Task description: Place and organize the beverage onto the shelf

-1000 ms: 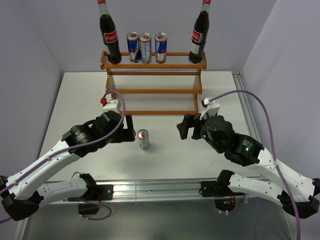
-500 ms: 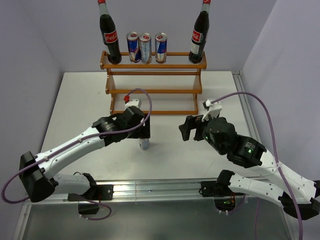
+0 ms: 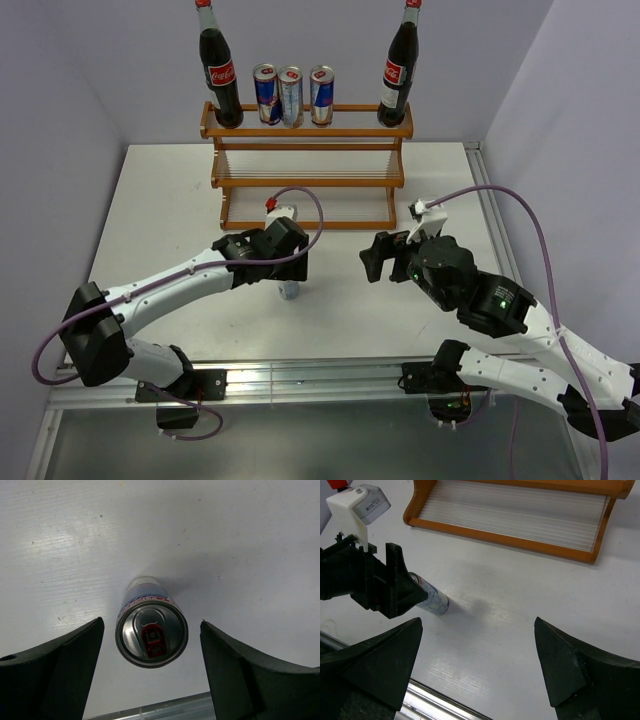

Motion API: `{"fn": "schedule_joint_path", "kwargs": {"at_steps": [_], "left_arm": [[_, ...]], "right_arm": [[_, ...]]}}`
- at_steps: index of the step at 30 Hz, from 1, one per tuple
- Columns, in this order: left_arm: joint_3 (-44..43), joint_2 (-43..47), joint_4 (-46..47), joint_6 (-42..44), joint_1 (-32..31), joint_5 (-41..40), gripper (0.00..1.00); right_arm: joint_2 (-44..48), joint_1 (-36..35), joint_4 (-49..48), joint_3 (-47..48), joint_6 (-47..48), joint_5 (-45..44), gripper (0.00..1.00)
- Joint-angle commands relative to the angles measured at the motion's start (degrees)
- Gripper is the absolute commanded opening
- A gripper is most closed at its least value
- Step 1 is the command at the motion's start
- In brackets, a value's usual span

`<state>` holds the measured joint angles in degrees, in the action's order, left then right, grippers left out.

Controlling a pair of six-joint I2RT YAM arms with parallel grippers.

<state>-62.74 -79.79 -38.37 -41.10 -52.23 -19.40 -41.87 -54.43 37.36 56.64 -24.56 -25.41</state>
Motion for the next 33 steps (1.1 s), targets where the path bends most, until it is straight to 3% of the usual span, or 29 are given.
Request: {"fn": "schedule_joint_path", "kwargs": {"at_steps": [1, 2, 8, 11, 12, 15, 22, 24, 29, 33], "left_arm": [[0.34, -1.16, 2.25, 0.85, -0.24, -0.99, 0.83], [0.34, -1.51, 2.25, 0.85, -0.24, -1.17, 0.83], [-0.10, -2.74, 1.98, 1.20, -0.24, -1.87, 0.62], [-1.41, -2.74, 1.11, 1.29, -0.24, -2.13, 0.37], [-1.68, -2.13, 0.67, 1.37, -0.24, -2.22, 0.22], [-3.09, -0.12, -0.12, 1.99, -0.42, -2.05, 0.00], [-7.83, 5.78, -2.41, 7.78, -0.42, 4.53, 0.00], [-8.71, 8.14, -1.71, 10.59, -0.42, 7.78, 0.00], [-9.33, 11.93, 1.45, 16.39, -0.33, 22.02, 0.00], [-9.59, 13.87, 3.29, 19.21, -0.33, 33.09, 0.00]], "right_arm": [[-0.23, 0.29, -0.80, -0.22, 0.47, -0.34, 1.00], [-0.23, 0.29, -0.80, -0.22, 0.47, -0.17, 1.00], [-0.14, 0.29, -0.89, -0.04, 0.65, 0.10, 1.00], [-0.23, 0.29, -1.15, -0.04, 0.82, 0.27, 1.00], [-0.23, 0.29, -1.41, -0.21, 0.91, 0.36, 1.00], [-0.06, 0.29, -2.47, -0.92, 1.26, 0.62, 1.00], [1.17, 0.29, -9.67, -5.04, 6.71, 10.98, 1.00], [1.88, 0.29, -13.53, -6.80, 9.96, 19.49, 1.00], [-0.22, 0.29, -18.81, -7.86, 14.88, 36.45, 0.99], [-4.44, 0.29, -19.00, -6.03, 17.26, 41.83, 0.98]]}}
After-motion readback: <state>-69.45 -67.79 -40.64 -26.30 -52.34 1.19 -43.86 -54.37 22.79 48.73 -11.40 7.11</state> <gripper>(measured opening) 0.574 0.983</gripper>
